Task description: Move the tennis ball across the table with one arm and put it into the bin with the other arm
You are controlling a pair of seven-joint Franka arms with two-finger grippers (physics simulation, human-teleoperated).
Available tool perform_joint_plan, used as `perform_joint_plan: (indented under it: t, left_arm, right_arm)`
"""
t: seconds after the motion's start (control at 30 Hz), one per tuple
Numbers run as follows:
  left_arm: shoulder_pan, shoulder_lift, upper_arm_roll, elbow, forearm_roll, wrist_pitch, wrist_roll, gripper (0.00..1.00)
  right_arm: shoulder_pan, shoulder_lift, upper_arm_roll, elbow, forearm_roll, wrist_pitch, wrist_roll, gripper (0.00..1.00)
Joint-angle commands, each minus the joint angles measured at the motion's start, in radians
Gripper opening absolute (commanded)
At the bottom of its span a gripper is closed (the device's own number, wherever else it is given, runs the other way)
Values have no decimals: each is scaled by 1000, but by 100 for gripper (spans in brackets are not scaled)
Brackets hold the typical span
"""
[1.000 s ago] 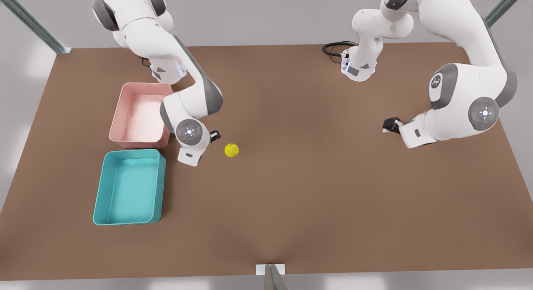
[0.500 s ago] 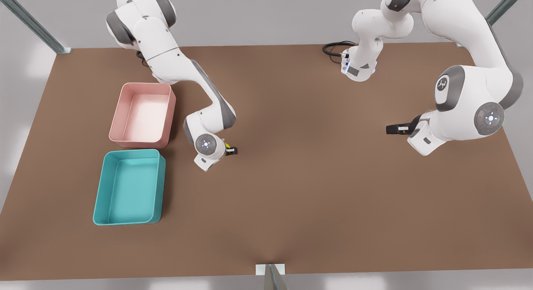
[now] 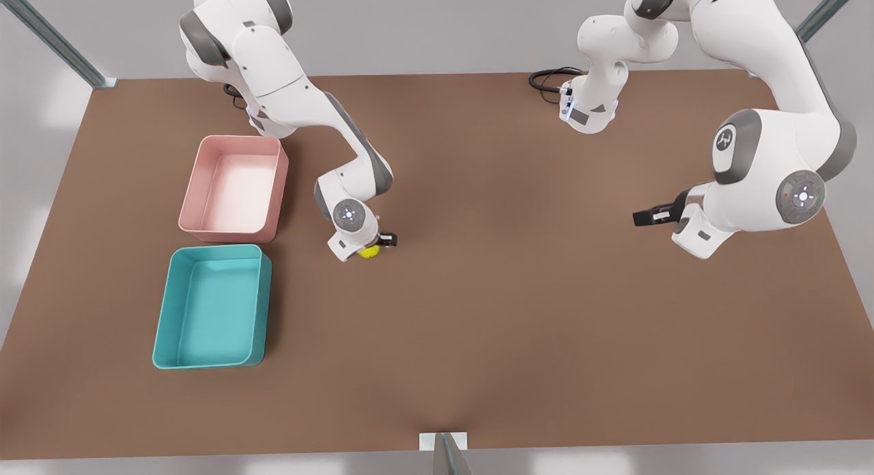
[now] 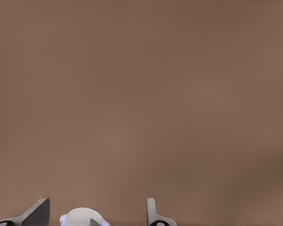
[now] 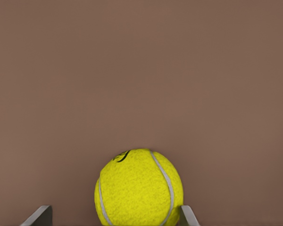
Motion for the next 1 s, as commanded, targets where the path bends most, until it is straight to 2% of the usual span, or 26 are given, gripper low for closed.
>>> perform_joint_plan:
  t: [0.0, 0.63, 0.97]
  left_arm:
    - [0, 0, 0, 2, 1, -1, -125, 100]
    - [3, 0, 0, 2, 1, -1, -125, 100]
    - [3, 0, 2, 2, 1, -1, -125, 100]
  right_arm:
    - [0, -1, 0, -5, 0, 34, 135, 100]
    - [-5, 73, -2, -8, -6, 68, 122, 100]
    - [0, 58, -2, -32, -6, 69, 122, 100]
